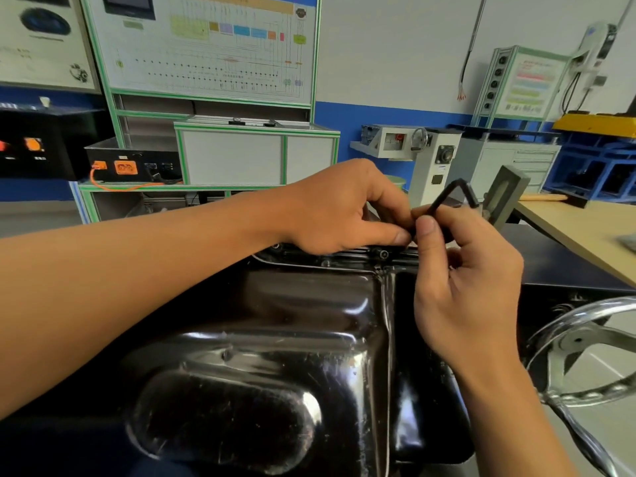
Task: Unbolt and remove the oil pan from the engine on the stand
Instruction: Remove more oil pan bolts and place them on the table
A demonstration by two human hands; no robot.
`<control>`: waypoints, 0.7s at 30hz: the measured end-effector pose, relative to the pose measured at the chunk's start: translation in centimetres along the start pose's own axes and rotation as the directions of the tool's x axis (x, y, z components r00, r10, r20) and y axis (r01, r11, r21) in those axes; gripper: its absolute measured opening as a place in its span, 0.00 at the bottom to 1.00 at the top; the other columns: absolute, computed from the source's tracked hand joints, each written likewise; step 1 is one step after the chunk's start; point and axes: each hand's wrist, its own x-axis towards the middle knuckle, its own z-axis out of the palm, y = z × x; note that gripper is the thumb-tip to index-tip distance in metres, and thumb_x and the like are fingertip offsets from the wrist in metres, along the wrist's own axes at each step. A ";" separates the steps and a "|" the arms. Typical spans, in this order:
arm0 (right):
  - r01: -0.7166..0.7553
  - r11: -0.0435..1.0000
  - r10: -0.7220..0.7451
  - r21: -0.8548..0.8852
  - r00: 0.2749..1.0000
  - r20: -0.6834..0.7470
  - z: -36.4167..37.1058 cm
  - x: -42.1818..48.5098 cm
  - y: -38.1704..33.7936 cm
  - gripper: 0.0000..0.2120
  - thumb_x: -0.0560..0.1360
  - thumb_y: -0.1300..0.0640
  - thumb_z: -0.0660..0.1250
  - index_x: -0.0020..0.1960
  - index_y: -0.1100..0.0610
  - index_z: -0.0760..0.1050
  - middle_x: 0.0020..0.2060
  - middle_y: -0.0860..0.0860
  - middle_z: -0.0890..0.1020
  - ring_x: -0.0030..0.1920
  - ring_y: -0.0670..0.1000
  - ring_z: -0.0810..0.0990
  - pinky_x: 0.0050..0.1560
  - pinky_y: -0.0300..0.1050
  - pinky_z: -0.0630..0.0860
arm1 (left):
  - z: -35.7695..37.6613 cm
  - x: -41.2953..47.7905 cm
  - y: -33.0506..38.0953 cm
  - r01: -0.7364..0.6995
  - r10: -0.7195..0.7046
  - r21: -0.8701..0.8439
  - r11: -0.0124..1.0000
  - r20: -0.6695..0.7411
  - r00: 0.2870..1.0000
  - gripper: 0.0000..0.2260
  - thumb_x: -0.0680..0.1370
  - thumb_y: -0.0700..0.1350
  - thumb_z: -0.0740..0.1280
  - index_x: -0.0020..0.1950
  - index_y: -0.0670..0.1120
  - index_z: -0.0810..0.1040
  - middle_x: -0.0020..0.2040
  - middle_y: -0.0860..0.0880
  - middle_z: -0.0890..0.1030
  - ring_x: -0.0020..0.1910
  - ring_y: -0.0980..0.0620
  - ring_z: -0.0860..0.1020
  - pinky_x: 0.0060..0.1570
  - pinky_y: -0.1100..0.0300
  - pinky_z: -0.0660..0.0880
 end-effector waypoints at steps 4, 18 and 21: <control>-0.004 0.999 0.006 0.036 0.999 -0.045 -0.3 -0.1 0.2 0.10 0.81 0.58 0.63 0.49 0.61 0.81 0.38 0.52 0.81 0.39 0.53 0.80 0.37 0.55 0.75 | 0.1 0.1 0.2 -0.018 0.017 -0.018 1.000 -0.032 0.999 0.06 0.77 0.39 0.72 0.53 0.43 0.85 0.42 0.56 0.84 0.38 0.67 0.79 0.42 0.73 0.73; 0.116 0.987 -0.099 0.112 0.984 -0.150 -0.9 -0.7 -0.7 0.04 0.81 0.57 0.65 0.52 0.51 0.78 0.40 0.45 0.81 0.39 0.47 0.79 0.36 0.40 0.73 | 0.2 -0.2 0.2 -0.056 0.057 -0.038 0.998 0.015 0.998 0.09 0.78 0.40 0.71 0.57 0.42 0.85 0.48 0.51 0.87 0.45 0.59 0.83 0.47 0.70 0.73; 0.130 0.984 -0.111 0.120 0.982 -0.151 -1.0 -0.8 -1.0 0.04 0.82 0.58 0.65 0.52 0.52 0.78 0.41 0.43 0.80 0.39 0.44 0.78 0.38 0.34 0.70 | 0.0 -0.4 0.3 -0.063 0.063 -0.046 0.997 0.010 0.998 0.09 0.77 0.39 0.72 0.57 0.42 0.85 0.48 0.51 0.87 0.45 0.60 0.83 0.46 0.70 0.74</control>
